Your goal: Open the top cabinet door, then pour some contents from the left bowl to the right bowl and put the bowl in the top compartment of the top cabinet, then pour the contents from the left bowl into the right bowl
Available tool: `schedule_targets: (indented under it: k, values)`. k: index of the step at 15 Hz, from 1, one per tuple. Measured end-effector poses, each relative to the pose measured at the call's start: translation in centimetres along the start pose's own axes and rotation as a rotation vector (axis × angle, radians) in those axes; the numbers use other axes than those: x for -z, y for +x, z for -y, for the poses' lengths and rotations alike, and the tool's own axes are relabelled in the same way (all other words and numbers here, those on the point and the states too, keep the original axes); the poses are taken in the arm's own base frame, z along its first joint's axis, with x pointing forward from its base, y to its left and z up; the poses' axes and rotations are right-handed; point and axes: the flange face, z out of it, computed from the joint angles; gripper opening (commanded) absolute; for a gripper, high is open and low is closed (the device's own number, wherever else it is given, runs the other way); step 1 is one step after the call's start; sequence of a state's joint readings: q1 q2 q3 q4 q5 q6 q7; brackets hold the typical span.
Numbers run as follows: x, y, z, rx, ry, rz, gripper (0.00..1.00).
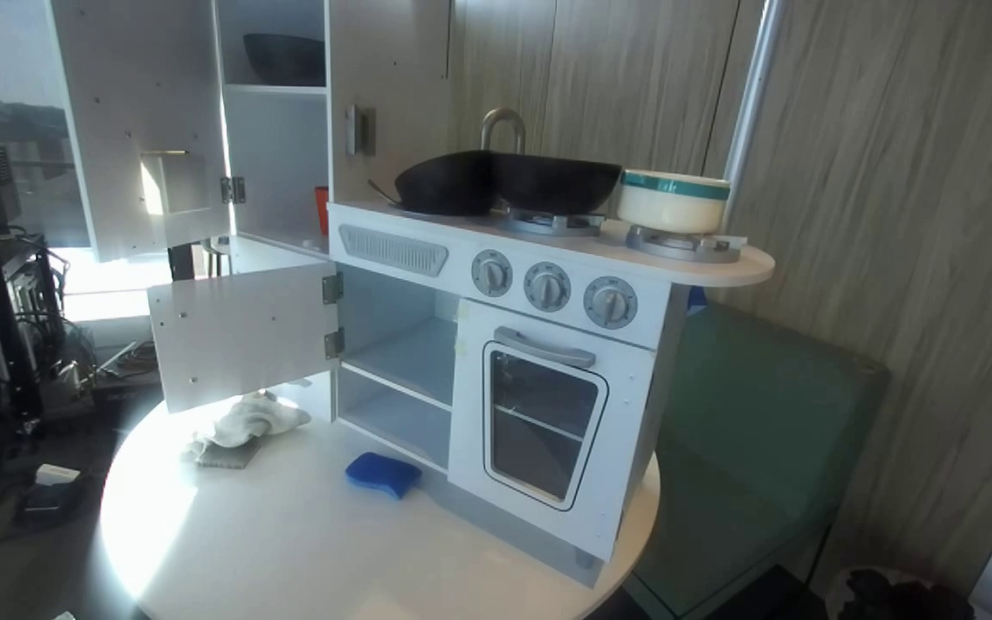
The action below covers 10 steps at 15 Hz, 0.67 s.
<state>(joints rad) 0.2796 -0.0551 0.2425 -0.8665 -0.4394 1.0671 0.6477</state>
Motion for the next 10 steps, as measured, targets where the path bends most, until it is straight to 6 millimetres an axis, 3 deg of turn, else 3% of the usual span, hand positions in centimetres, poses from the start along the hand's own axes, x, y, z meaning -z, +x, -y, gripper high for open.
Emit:
schedule_targets:
  k: [4,10]
  values:
    - [5.2,-2.5,1.2,0.040,0.053,-0.204,1.00]
    - [10.2,-6.9,6.8,0.202,0.159,-0.452,1.00]
